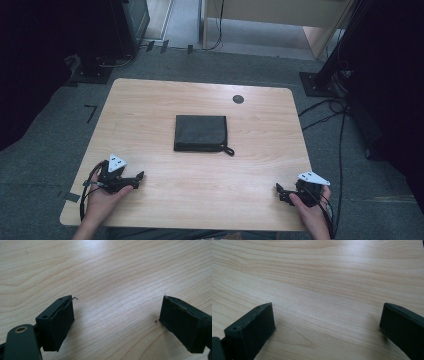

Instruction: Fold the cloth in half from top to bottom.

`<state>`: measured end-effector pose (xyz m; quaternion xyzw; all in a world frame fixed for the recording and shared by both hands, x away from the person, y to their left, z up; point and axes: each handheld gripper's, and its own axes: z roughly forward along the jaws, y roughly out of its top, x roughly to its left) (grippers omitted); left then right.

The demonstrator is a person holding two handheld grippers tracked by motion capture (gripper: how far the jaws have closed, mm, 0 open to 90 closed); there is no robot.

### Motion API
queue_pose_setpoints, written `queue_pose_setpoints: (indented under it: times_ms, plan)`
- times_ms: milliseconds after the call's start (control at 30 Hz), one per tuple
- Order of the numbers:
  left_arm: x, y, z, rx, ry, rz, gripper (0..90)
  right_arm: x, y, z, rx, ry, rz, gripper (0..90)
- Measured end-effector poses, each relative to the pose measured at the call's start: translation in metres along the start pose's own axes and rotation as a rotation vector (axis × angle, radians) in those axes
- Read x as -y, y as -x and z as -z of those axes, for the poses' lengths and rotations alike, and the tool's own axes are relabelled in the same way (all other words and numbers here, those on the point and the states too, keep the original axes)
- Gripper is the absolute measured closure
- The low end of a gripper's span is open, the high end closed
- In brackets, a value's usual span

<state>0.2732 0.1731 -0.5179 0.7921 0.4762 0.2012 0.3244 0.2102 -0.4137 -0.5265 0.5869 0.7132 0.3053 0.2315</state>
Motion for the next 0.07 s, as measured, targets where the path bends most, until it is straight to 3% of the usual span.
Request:
queue_pose_setpoints:
  times_ms: [67]
  plan:
    - [0.0000, 0.0000, 0.0000, 0.000, 0.000, 0.000, 12.1, -0.0004, -0.0001, -0.0004, -0.002, 0.001, 0.001, 0.0]
